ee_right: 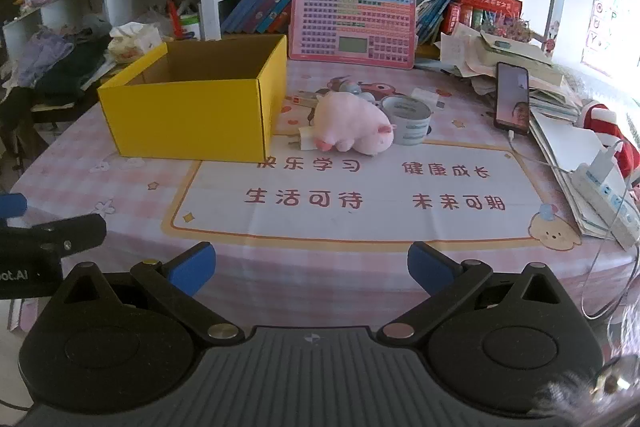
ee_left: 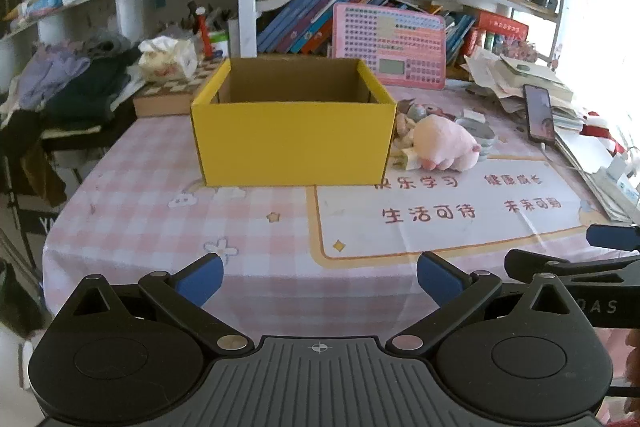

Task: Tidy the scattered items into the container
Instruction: 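Move the right tool toward the pink plush pig and tape roll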

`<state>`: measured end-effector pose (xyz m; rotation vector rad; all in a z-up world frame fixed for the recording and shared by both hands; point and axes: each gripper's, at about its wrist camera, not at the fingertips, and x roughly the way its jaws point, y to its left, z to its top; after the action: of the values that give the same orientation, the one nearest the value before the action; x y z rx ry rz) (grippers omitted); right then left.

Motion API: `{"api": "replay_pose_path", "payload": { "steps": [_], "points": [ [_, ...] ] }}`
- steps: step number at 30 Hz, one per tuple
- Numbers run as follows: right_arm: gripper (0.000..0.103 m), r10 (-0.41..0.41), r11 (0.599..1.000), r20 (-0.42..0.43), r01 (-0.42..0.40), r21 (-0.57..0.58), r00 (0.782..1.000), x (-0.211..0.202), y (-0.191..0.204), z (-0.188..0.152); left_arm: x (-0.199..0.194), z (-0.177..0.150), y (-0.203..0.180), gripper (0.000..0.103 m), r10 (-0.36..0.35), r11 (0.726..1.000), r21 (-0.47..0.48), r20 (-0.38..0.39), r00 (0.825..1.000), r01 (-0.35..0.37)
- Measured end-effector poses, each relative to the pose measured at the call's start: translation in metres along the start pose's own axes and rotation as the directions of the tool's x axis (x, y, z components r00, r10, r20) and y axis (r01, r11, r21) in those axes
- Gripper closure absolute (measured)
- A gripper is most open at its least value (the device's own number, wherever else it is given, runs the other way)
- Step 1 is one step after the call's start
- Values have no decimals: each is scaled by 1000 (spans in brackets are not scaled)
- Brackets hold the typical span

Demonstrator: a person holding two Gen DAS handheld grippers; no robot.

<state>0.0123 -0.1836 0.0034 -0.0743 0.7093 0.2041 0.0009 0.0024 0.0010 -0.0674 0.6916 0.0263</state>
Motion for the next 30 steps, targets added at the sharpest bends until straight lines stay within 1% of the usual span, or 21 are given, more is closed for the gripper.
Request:
{"api": "replay_pose_path", "payload": {
  "steps": [3, 6, 16, 24, 30],
  "points": [
    [0, 38, 999, -3, -38, 6, 999, -1, -1, 1, 0, 0, 2, 0, 1, 1000, -12, -1, 1000, -1],
    [0, 19, 1000, 3, -19, -5, 1000, -2, 0, 3, 0, -1, 2, 0, 8, 1000, -12, 0, 1000, -8],
    [0, -2, 1000, 11, 3, -12, 1000, -5, 1, 4, 3, 1, 5, 0, 4, 1000, -12, -13, 1000, -4],
    [0, -17, 1000, -13, 17, 8, 1000, 0, -2, 2, 4, 0, 5, 0, 0, 1000, 3, -19, 1000, 0],
    [0, -22, 1000, -32, 22, 12, 999, 4, -1, 2, 6, -1, 9, 0, 14, 1000, -5, -31, 999, -14]
  ]
}}
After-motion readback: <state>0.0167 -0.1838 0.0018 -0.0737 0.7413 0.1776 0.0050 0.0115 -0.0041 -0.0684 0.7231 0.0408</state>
